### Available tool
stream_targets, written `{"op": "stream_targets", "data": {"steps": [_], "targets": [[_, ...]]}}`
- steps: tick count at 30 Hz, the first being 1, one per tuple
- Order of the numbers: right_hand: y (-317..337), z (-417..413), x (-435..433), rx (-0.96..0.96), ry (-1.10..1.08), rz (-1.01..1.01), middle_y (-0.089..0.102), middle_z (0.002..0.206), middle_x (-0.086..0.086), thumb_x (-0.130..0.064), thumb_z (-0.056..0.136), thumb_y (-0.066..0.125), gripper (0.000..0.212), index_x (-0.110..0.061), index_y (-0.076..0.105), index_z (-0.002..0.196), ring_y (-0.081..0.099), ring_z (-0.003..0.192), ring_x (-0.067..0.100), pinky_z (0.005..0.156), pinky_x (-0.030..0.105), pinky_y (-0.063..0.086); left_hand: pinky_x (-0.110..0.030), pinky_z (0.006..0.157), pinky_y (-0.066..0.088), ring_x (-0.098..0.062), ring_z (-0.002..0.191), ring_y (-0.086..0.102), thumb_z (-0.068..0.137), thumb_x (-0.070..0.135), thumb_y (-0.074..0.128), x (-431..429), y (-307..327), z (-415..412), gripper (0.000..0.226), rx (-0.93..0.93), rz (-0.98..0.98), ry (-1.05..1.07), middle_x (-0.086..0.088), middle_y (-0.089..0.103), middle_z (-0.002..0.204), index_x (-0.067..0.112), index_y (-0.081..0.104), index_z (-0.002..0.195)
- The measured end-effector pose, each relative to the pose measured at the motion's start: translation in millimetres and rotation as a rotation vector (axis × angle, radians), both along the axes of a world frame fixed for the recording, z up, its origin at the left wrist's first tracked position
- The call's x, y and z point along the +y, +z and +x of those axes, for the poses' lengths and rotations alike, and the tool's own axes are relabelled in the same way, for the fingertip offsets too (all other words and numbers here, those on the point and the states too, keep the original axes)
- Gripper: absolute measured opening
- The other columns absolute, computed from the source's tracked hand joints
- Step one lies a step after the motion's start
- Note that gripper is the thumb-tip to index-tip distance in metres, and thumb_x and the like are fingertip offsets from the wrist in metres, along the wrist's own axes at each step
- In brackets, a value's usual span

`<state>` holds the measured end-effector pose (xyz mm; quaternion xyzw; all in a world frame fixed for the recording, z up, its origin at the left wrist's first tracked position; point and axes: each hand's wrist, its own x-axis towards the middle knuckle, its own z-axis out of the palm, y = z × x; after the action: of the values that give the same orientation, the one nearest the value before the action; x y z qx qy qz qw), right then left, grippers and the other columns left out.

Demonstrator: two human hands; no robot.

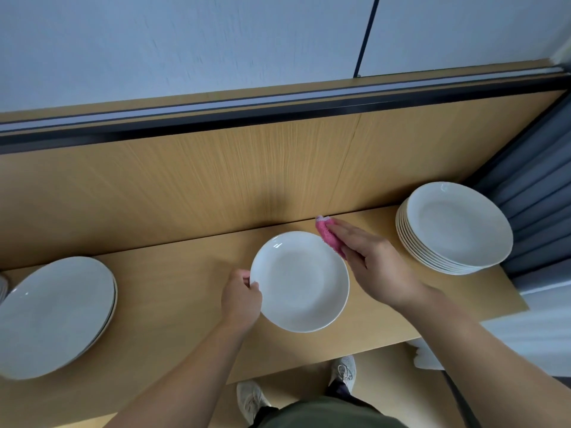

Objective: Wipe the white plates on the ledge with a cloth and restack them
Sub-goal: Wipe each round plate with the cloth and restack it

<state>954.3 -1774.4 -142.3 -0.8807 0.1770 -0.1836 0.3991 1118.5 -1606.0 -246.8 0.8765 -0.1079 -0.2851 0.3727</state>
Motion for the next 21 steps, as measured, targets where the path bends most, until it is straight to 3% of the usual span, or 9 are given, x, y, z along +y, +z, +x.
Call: {"op": "stream_targets", "data": {"steps": [4, 8, 12, 14, 16, 18, 21], "targets": [[-6, 8, 2, 0.005, 0.009, 0.027, 0.05, 0.144, -0.006, 0.003, 0.098, 0.049, 0.043, -0.011, 0.053, 0.139, 0.041, 0.136, 0.002, 0.114, 0.025, 0.032, -0.027, 0.066, 0.047, -0.011, 0.085, 0.058, 0.094, 0.013, 0.051, 4, -4, 2, 0.015, 0.024, -0.006, -0.025, 0.005, 0.062, 0.098, 0.017, 0.055, 0.108], [-15, 19, 1, 0.012, 0.032, 0.049, 0.049, 0.145, -0.009, 0.001, 0.099, 0.047, 0.044, -0.015, 0.052, 0.14, 0.041, 0.136, 0.002, 0.113, 0.028, 0.034, -0.037, 0.078, 0.054, -0.013, 0.091, 0.061, 0.091, 0.019, 0.058, 12, -5, 7, 0.025, -0.005, 0.023, -0.151, 0.005, 0.065, 0.105, 0.019, 0.056, 0.116], [-37, 37, 0, 0.052, 0.077, 0.054, 0.047, 0.144, -0.016, -0.001, 0.1, 0.044, 0.044, -0.017, 0.052, 0.14, 0.04, 0.135, -0.002, 0.112, 0.02, 0.033, -0.032, 0.1, 0.043, -0.017, 0.127, 0.049, 0.092, 0.034, 0.058, 28, 0, 14, 0.065, -0.145, 0.182, -0.449, 0.005, 0.046, 0.145, 0.021, 0.029, 0.149], [-53, 50, 2, 0.118, 0.093, -0.021, 0.044, 0.144, -0.017, 0.003, 0.098, 0.043, 0.047, -0.017, 0.051, 0.14, 0.035, 0.134, -0.006, 0.11, 0.01, 0.026, -0.027, 0.096, 0.041, -0.012, 0.13, 0.044, 0.092, 0.039, 0.056, 36, 5, 14, 0.068, -0.214, 0.178, -0.61, 0.01, 0.042, 0.147, 0.026, 0.024, 0.151], [-75, 63, 5, 0.209, 0.112, -0.144, 0.047, 0.144, -0.009, 0.009, 0.094, 0.043, 0.052, -0.014, 0.05, 0.141, 0.035, 0.135, 0.0, 0.108, 0.004, 0.019, -0.025, 0.096, 0.039, -0.009, 0.132, 0.04, 0.089, 0.045, 0.057, 41, 8, 15, 0.074, -0.24, 0.17, -0.696, 0.012, 0.04, 0.148, 0.029, 0.021, 0.151], [-100, 76, 9, 0.299, 0.146, -0.238, 0.045, 0.147, 0.003, 0.015, 0.089, 0.043, 0.06, -0.011, 0.046, 0.143, 0.036, 0.14, 0.02, 0.115, 0.016, 0.018, -0.025, 0.098, 0.038, -0.007, 0.133, 0.038, 0.086, 0.051, 0.06, 42, 8, 18, 0.083, -0.231, 0.187, -0.738, 0.013, 0.037, 0.15, 0.03, 0.017, 0.152], [-125, 84, 20, 0.461, 0.131, -0.276, 0.016, 0.162, 0.008, 0.009, 0.092, 0.038, 0.068, -0.015, 0.023, 0.154, 0.01, 0.15, 0.029, 0.122, 0.037, 0.011, -0.025, 0.102, 0.035, -0.008, 0.137, 0.033, 0.082, 0.054, 0.065, 40, 7, 22, 0.092, -0.223, 0.219, -0.77, 0.012, 0.031, 0.153, 0.028, 0.012, 0.153]]}}
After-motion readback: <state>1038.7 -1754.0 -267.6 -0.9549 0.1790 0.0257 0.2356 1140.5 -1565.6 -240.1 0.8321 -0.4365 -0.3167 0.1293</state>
